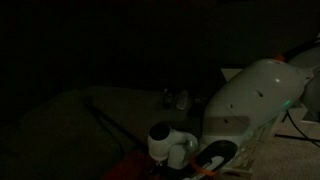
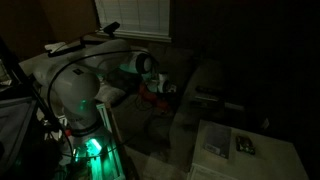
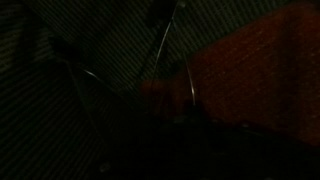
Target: Put the black rod on the right armrest of the sofa.
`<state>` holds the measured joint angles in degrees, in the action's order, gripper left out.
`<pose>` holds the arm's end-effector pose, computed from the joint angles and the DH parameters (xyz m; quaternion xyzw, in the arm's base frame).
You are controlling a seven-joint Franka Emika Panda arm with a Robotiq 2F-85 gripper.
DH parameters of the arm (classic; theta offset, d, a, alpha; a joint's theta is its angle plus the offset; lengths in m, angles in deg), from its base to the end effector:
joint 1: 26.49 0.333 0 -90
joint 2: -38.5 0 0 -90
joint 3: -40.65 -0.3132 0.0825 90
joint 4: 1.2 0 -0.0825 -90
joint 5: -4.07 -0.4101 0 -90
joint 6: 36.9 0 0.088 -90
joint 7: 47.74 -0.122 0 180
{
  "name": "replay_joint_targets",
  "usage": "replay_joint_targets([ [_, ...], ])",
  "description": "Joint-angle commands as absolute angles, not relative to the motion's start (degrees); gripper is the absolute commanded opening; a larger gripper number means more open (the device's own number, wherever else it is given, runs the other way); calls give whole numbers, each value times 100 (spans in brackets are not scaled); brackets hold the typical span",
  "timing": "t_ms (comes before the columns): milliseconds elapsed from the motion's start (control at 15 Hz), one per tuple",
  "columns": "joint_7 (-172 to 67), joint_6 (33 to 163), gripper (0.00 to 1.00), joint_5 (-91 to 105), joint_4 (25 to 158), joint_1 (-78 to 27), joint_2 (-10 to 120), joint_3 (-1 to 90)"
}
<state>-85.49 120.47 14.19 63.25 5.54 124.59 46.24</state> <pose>0.6119 0.3284 -0.1534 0.9942 0.0292 0.0953 0.0399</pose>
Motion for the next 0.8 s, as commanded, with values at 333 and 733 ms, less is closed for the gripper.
replay_joint_targets([
  [333, -7221, 11690, 0, 968, 5945, -7, 12453, 3919],
  [733, -6357, 11086, 0, 1196, 6336, -497, 11852, 3856],
])
